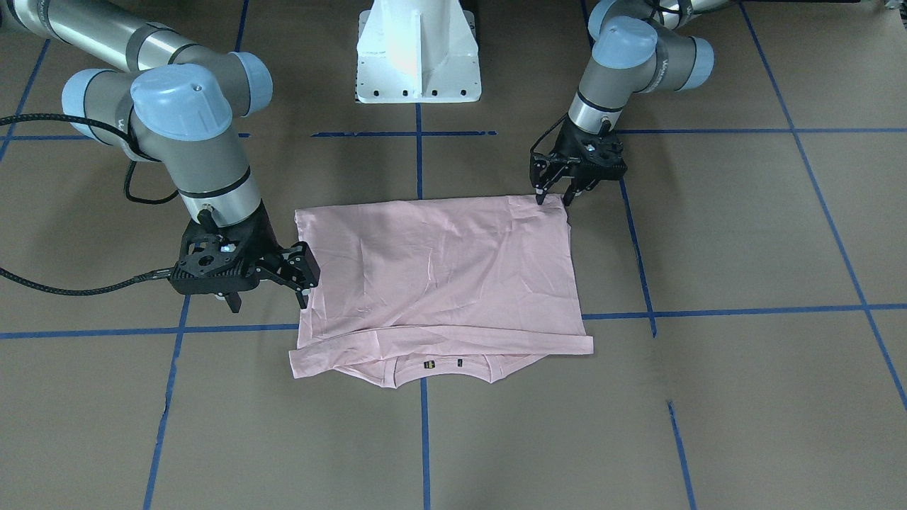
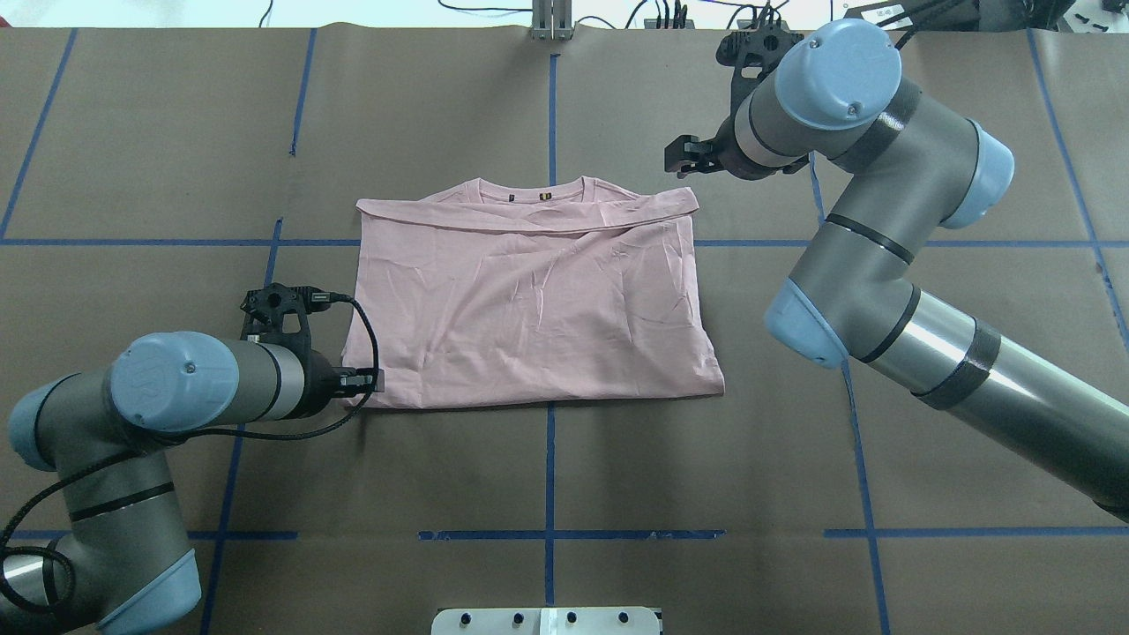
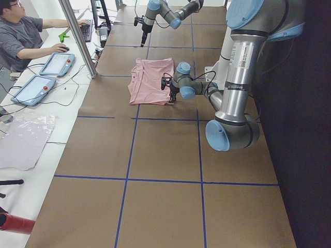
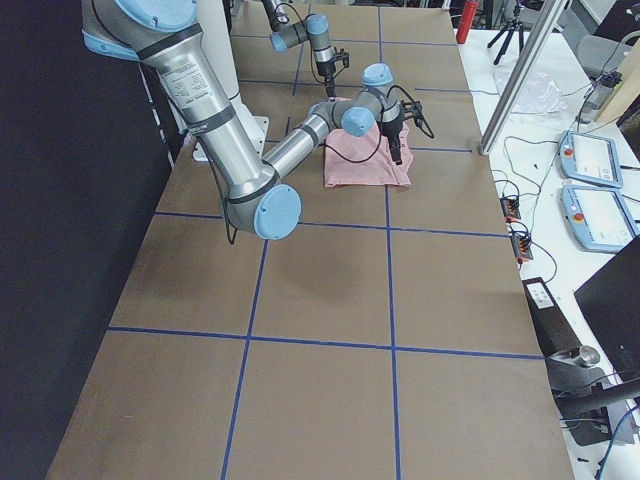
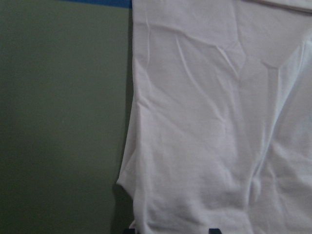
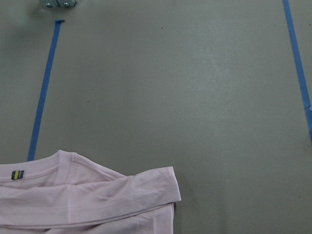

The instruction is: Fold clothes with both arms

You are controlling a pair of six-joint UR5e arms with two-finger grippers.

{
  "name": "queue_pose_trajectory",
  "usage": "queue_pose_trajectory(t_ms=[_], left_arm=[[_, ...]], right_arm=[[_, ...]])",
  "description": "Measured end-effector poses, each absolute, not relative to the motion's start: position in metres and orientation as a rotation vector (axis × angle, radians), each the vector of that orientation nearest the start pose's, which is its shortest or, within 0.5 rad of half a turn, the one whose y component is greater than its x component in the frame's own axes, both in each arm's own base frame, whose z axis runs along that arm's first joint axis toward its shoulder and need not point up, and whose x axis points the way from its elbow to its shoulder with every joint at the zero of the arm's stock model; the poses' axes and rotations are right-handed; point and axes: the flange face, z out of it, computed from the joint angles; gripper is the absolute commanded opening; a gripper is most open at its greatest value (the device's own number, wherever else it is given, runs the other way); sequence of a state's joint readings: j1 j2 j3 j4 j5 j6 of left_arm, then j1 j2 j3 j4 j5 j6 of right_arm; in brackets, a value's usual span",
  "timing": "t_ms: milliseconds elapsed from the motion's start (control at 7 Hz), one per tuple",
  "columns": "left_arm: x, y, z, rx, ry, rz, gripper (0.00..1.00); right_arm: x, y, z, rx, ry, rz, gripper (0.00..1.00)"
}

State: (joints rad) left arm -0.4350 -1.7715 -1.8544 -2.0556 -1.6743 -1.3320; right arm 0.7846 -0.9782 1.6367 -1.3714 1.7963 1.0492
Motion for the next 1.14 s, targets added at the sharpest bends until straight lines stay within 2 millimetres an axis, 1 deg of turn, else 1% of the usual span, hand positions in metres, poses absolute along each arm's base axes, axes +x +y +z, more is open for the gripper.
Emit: queue_pose_trajectory(t_ms=[143, 286, 429, 857, 1000, 1143], left_arm=[[0.467, -0.347, 0.375, 0.224, 0.939, -0.125, 0.45], [0.47, -0.342, 0.376, 0.221, 0.936, -0.119, 0.1], [0.472, -0.34, 0.377, 0.222, 0.935, -0.116, 0.0], [0.468, -0.339, 0.377, 0.233, 0.933, -0.102, 0.0], [0.462, -0.346, 0.381, 0.258, 0.919, -0.075, 0.0], [0.448, -0.364, 0.387, 0.302, 0.893, -0.049, 0.0]], right_arm=[[-0.407, -0.564, 0.263, 0.351, -0.807, 0.15, 1.0], [-0.407, -0.564, 0.263, 0.351, -0.807, 0.151, 1.0], [-0.407, -0.564, 0.263, 0.351, -0.807, 0.151, 1.0], [-0.408, -0.563, 0.264, 0.35, -0.806, 0.151, 1.0], [-0.407, -0.563, 0.265, 0.35, -0.805, 0.151, 1.0], [-0.407, -0.564, 0.265, 0.351, -0.804, 0.152, 1.0]])
